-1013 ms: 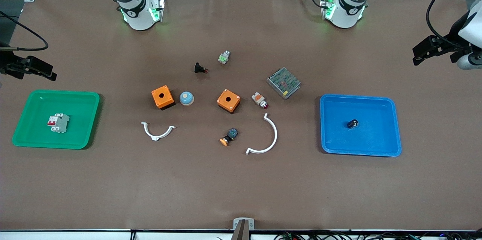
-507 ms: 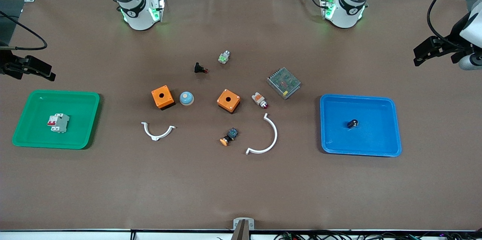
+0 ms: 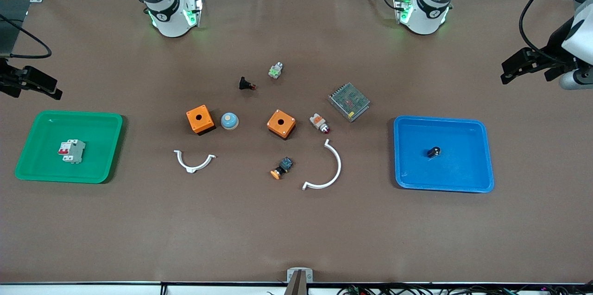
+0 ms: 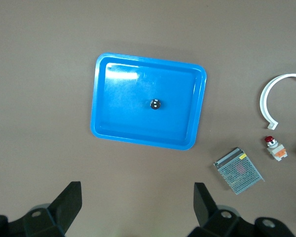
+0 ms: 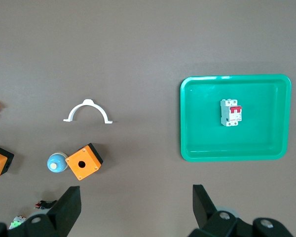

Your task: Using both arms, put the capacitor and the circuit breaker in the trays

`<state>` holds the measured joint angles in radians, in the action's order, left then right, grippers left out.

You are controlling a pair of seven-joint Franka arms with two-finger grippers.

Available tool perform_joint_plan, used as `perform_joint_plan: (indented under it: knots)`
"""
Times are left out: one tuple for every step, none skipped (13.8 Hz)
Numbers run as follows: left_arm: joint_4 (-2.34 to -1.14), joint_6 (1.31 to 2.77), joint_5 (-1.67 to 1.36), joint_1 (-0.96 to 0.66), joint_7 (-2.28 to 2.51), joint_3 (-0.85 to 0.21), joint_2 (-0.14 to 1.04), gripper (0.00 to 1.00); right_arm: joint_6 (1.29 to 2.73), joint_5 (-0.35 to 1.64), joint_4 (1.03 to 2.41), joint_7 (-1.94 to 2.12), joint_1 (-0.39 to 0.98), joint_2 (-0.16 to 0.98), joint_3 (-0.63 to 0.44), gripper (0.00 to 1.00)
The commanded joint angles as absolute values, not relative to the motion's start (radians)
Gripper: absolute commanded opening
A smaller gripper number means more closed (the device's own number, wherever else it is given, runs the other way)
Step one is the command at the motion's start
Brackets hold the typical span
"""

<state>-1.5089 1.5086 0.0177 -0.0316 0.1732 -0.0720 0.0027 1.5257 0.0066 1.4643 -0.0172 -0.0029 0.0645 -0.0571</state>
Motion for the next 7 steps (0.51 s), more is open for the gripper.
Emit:
perform_joint_plan:
  knots:
    - [-1.514,1.519,0.014,-0.037,0.210,-0.089,0.006,1.00,1.517,0.021,1.436,-0.031,-0.002,0.083,-0.061,1.00]
    - [-1.513,1.519,0.014,-0.035,0.209,-0.090,0.008,1.00,1.517,0.021,1.436,-0.031,-0.002,0.084,-0.061,1.00]
    - [-1.509,1.519,0.012,-0.038,0.209,-0.092,0.012,1.00,1.517,0.021,1.436,-0.031,-0.002,0.084,-0.061,1.00]
    - [-1.508,1.519,0.009,-0.037,0.204,-0.094,0.015,1.00,1.517,0.021,1.436,-0.031,-0.002,0.087,-0.061,1.00]
    - [-1.508,1.517,0.011,-0.034,0.198,-0.094,0.012,1.00,1.517,0.021,1.436,-0.031,-0.002,0.090,-0.061,1.00]
    - [-1.508,1.516,0.014,-0.034,0.193,-0.094,0.012,1.00,1.517,0.023,1.436,-0.031,-0.002,0.094,-0.061,1.00]
    - [-1.505,1.516,0.014,-0.034,0.193,-0.094,0.011,1.00,1.519,0.023,1.436,-0.031,0.002,0.094,-0.061,1.00]
